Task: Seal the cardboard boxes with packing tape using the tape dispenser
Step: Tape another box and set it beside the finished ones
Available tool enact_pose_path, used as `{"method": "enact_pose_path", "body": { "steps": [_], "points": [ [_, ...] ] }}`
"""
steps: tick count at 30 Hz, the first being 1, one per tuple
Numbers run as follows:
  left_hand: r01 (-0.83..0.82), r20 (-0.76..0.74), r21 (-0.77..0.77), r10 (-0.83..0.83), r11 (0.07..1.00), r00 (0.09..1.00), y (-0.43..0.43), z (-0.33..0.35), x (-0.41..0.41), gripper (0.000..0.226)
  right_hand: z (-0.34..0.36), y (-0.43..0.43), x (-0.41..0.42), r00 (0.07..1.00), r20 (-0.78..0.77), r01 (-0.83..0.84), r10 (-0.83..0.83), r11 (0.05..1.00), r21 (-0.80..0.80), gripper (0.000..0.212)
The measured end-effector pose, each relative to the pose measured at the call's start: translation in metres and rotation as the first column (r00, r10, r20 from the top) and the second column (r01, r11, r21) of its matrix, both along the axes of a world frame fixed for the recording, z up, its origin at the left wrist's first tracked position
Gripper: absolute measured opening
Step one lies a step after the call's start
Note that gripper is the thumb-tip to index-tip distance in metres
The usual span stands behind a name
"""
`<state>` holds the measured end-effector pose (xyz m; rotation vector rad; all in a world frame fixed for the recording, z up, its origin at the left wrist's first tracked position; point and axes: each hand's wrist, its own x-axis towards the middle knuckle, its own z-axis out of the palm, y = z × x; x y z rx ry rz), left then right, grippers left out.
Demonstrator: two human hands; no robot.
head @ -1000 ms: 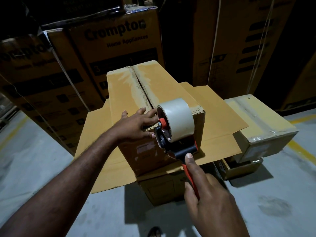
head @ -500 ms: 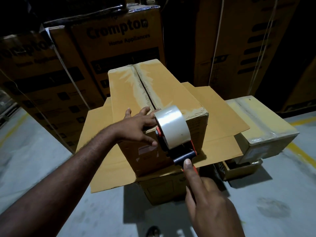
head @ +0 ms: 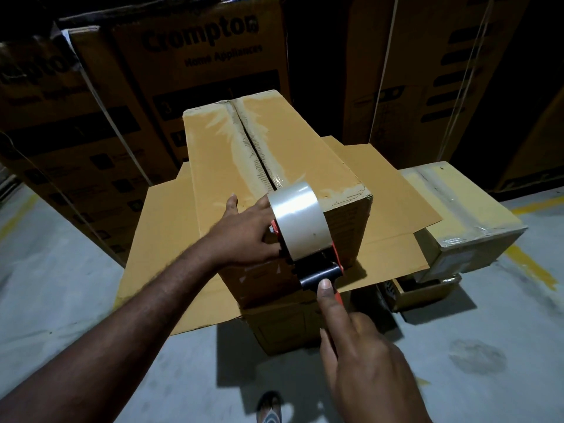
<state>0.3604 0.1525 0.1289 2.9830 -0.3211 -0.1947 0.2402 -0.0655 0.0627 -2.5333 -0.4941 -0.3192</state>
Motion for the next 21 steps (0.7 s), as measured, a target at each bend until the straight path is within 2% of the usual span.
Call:
{"method": "enact_pose_path", "body": {
  "steps": [6,12,16,17,19,21],
  "points": [
    [-0.012,0.012,-0.029,0.012,1.0,1.0,0.0,-0.007,-0.01,0.057,-0.004,0.006,-0.007,0.999,-0.004,0.035,-0.035,0.999,0.037,0.107],
    [0.041,0.014,-0.048,-0.041,0.998,0.999,0.006,-0.004,-0.009,0.055,0.003,0.008,-0.007,0.999,-0.007,0.033,-0.033,0.99,0.134,0.091],
    [0.133,-0.088,0.05,-0.128,0.99,0.988,0.009,0.006,0.002,0.097,0.004,0.007,-0.001,0.998,-0.043,0.052,-0.049,0.996,0.077,0.099],
    [0.142,-0.106,0.064,-0.135,0.988,0.985,0.008,0.009,0.005,0.1,0.003,0.006,0.0,0.997,-0.04,0.066,-0.063,0.996,0.057,0.101],
    [0.141,-0.147,0.03,-0.135,0.99,0.98,0.011,0.013,0.01,0.087,0.002,0.004,0.0,0.996,-0.051,0.072,-0.07,0.997,0.032,0.105],
    [0.116,-0.174,-0.067,-0.126,0.991,0.977,0.015,0.017,0.014,0.046,0.001,0.004,0.001,0.997,-0.061,0.051,-0.05,0.998,0.023,0.106]
  ]
}}
